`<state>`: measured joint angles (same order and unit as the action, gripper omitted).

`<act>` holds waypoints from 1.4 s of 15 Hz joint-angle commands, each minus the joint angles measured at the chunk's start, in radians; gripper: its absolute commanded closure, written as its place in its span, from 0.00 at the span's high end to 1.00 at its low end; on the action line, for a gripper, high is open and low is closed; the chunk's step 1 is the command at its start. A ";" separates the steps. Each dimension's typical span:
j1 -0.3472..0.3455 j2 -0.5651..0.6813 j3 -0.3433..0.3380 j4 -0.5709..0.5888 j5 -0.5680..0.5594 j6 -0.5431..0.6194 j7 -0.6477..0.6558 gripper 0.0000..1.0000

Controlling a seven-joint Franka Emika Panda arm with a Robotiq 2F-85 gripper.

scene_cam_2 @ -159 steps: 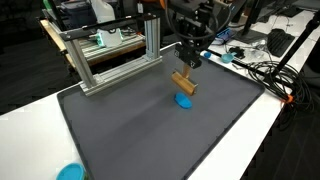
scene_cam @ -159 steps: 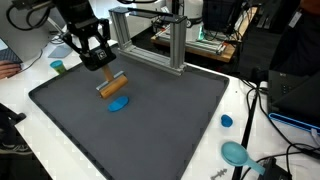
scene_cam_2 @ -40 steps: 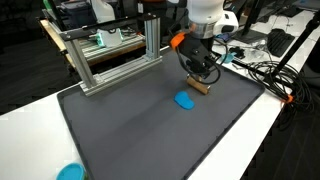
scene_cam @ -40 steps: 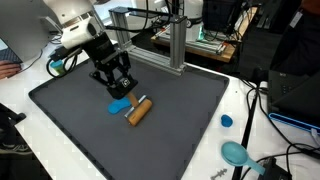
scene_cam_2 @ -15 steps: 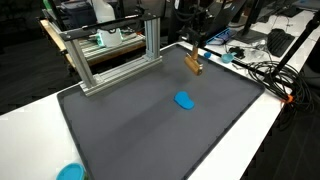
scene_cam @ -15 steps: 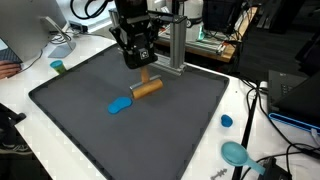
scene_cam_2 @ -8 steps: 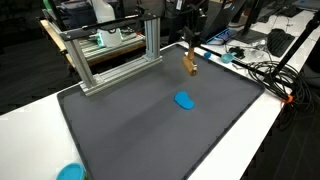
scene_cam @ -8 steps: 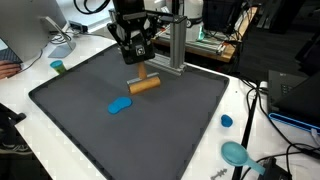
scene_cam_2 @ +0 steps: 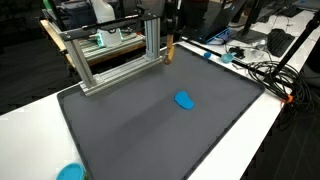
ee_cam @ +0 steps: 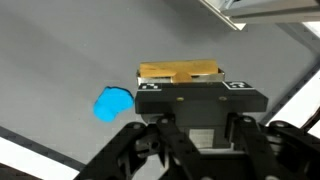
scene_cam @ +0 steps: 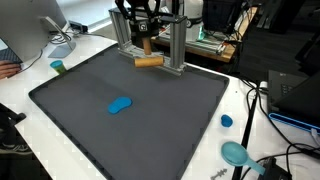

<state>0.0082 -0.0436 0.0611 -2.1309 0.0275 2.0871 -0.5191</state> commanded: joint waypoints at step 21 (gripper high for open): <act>-0.014 -0.466 0.015 -0.375 -0.103 -0.112 0.630 0.22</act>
<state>0.0009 -0.4553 0.0492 -2.4714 -0.0281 2.0188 0.0538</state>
